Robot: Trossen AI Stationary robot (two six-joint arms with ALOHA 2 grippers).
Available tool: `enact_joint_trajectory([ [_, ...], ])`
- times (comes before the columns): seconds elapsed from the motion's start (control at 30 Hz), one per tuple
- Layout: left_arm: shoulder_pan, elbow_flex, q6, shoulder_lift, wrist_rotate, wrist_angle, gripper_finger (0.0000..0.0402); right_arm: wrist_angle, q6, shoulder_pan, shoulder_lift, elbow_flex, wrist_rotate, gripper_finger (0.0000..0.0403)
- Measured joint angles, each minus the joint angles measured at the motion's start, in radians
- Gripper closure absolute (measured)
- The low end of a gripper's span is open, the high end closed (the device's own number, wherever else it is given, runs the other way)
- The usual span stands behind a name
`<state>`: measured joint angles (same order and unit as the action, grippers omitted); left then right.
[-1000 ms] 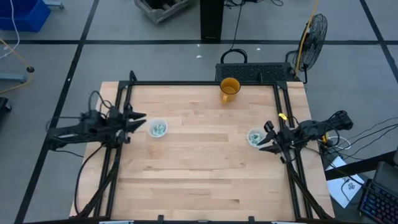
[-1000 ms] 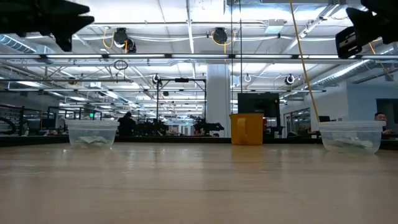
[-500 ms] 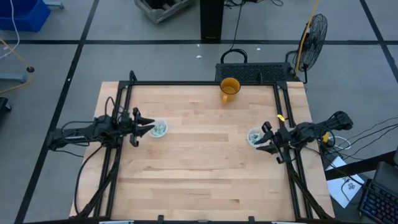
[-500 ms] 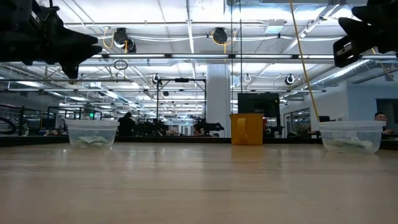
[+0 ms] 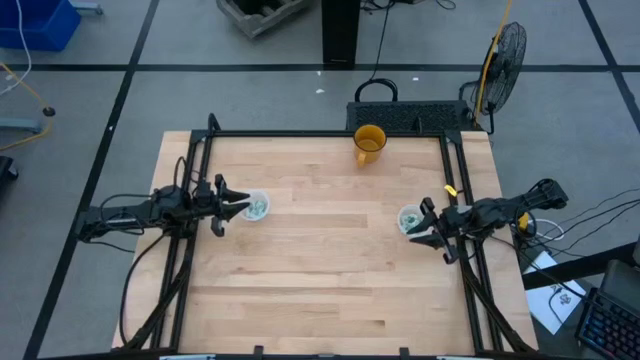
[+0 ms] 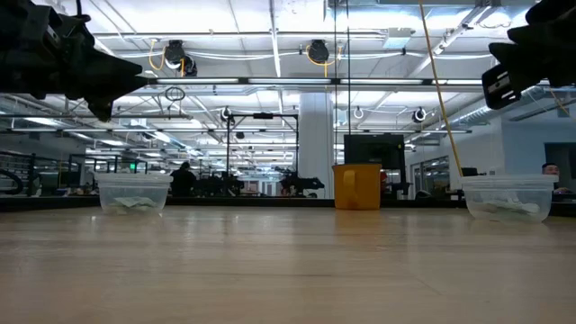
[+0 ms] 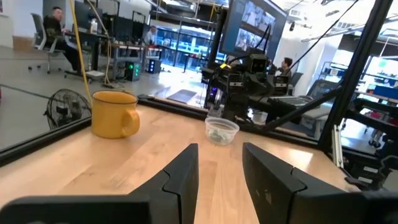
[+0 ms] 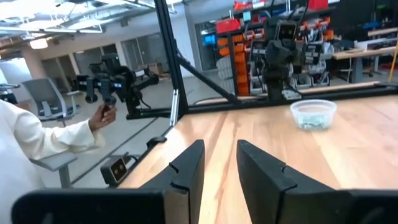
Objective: Pick and place Stevia / Truvia into bins
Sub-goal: Return to Home Position
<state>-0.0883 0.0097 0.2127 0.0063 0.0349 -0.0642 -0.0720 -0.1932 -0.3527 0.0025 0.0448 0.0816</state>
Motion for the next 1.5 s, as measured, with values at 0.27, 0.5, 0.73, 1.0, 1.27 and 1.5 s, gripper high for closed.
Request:
enact_joint_trajectory([
  [0.27,0.0,0.0,0.001,0.0,0.0,0.017,0.0273,0.008,-0.007,0.0,0.001,-0.03,0.108,0.0316],
  [0.5,0.0,0.0,0.001,0.0,0.001,0.016,0.0273,0.012,0.01,0.0,0.033,-0.029,0.127,0.0317],
  [0.73,0.0,0.0,0.001,0.0,0.001,0.016,0.0273,0.009,-0.029,0.0,0.039,-0.029,0.127,0.0317],
  [1.0,0.0,0.0,0.001,0.0,0.001,0.016,0.0273,-0.017,-0.03,0.0,0.039,-0.03,0.128,0.0316],
  [1.27,0.0,0.001,0.001,0.0,0.001,0.016,0.0273,-0.02,-0.03,0.0,0.039,-0.03,0.128,0.0317],
  [1.5,0.0,0.001,0.001,0.0,0.001,0.016,0.0273,-0.021,-0.03,0.0,0.039,-0.03,0.127,0.0317],
])
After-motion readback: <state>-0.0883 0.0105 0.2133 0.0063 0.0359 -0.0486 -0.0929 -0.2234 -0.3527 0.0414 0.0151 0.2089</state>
